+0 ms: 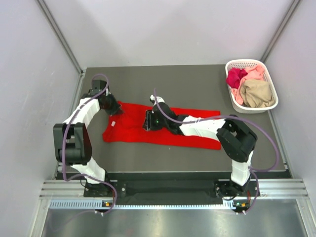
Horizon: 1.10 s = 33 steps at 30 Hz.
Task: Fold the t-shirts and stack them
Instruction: Fold the tshirt
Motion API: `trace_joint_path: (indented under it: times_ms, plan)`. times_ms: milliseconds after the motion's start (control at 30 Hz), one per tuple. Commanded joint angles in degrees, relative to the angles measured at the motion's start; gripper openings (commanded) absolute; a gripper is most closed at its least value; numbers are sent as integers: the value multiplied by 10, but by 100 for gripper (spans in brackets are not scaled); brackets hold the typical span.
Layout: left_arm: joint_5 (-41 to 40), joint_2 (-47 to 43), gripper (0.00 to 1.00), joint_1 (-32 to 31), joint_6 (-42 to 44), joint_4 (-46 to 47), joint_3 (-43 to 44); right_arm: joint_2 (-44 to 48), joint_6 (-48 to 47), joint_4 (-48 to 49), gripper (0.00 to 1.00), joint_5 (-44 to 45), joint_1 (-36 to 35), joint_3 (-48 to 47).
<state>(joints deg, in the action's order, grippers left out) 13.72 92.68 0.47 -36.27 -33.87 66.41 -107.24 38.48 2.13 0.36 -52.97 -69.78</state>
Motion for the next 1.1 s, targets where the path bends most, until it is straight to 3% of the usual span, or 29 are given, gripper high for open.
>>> trace_joint_path:
  times_ms: [0, 367, 600, 867, 1067]
  plan:
    - [46, 39, 0, 12, -17, 34, 62, -9, -56, 40, 37, -1, -13, -16]
    - [90, 158, 0, 27, -17, 48, 139, -109, -221, -20, 31, 58, -59, -166]
    - [104, 167, 0, 31, -21, 58, 133, -155, -260, -19, 40, 115, -92, -210]
    - [111, 172, 0, 42, -19, 50, 131, -204, -292, -62, 42, 185, -97, -269]
    - [116, 169, 0, 45, -22, 50, 129, -219, -293, -62, 41, 187, -97, -282]
